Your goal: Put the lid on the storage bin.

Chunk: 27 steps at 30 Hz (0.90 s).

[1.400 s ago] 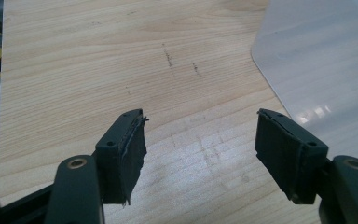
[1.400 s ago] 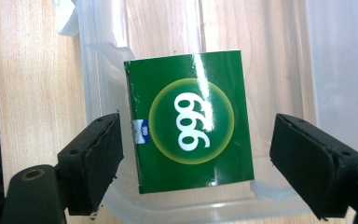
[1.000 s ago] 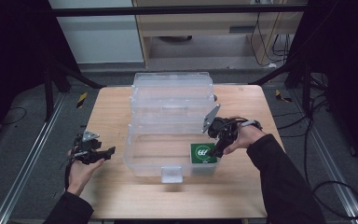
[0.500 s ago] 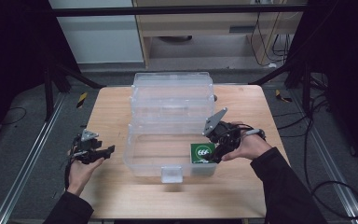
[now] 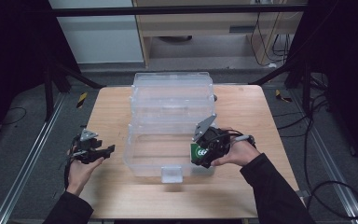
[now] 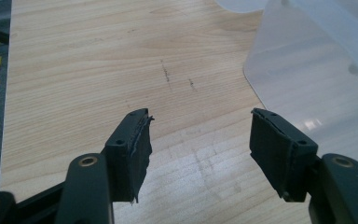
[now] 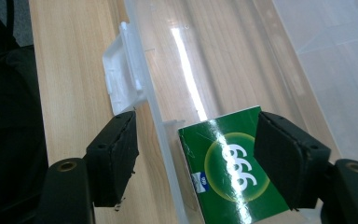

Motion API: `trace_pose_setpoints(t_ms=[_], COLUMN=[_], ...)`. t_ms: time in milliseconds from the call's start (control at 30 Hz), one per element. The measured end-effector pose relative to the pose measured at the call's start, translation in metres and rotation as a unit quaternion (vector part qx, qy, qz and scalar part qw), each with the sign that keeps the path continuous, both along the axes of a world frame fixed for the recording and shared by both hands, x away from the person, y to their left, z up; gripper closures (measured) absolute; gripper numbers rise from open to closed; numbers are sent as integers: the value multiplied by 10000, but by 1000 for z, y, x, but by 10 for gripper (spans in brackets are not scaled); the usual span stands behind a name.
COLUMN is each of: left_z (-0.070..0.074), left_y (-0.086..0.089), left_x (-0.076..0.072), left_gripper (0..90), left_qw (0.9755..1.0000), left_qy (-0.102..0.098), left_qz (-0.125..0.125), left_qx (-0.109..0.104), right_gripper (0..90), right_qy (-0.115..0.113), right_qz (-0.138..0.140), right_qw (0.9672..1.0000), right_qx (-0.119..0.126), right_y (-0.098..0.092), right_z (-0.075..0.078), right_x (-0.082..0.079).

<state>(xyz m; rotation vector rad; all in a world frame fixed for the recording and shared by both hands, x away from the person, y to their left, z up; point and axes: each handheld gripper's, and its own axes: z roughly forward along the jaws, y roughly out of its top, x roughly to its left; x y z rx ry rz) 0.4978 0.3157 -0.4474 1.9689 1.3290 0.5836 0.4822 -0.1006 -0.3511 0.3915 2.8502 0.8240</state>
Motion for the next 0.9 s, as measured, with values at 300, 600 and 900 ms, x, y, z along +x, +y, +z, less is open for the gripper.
trace_pose_setpoints(t_ms=[300,600,900], left_z=[2,1,3], left_y=[-1,-1,0], left_x=[1,1,0], left_gripper=[375,374,375], left_qw=[10000,10000,10000], left_qy=[-25,-19,-64], left_qz=[8,-11,-40], left_qx=[-17,-27,-11], right_gripper=[374,425,490], right_qy=[163,305,420], right_qz=[99,290,413], right_qw=[9998,9989,9977], right_qx=[-88,-218,-345], right_y=[12,29,42], right_z=[-7,-15,-24], right_x=[0,-3,-1])
